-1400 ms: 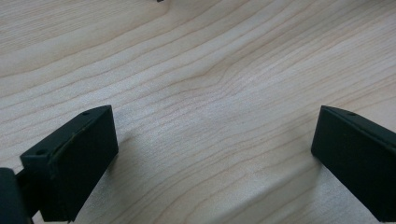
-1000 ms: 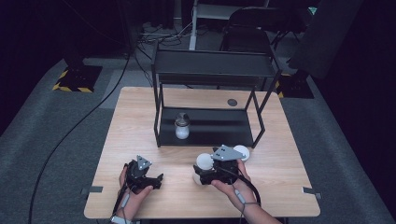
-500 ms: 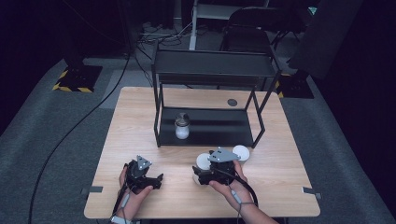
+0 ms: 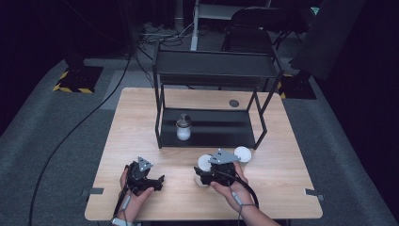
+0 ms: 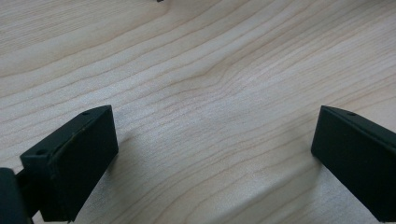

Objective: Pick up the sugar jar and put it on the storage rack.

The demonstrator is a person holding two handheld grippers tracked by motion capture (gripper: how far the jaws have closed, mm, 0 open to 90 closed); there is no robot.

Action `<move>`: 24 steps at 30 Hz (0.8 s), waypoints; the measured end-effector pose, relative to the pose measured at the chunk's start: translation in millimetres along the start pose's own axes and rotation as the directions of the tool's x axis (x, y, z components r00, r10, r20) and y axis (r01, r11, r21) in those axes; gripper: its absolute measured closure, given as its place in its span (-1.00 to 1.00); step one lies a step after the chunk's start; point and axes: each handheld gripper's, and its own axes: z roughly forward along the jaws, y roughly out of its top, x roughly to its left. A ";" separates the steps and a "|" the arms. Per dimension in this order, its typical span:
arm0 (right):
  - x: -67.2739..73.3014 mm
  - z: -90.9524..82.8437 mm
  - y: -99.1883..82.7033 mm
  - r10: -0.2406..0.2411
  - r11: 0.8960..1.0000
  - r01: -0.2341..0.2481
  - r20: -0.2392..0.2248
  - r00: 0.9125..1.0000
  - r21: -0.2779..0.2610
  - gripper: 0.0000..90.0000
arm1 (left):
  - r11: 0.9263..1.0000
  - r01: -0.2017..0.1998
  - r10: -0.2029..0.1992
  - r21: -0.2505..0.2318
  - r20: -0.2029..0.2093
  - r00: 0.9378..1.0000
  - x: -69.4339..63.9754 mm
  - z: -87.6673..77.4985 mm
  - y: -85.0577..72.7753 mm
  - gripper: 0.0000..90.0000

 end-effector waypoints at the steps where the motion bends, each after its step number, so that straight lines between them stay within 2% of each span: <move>1: -0.3 0.2 0.7 -0.001 1.000 0.001 -0.001 1.000 0.002 -0.26 | 1.000 0.000 0.000 0.000 0.000 1.000 0.0 0.0 0.0 -0.99; 12: -4.5 -3.0 9.2 -0.014 1.000 0.014 -0.004 1.000 0.001 -0.25 | 1.000 0.000 0.000 0.000 0.000 1.000 0.1 -0.1 -0.1 -0.99; 24: -17.7 -15.0 38.9 -0.023 0.999 0.023 0.000 1.000 -0.031 -0.25 | 1.000 -0.001 0.001 0.001 0.000 1.000 0.2 -0.1 0.0 -0.99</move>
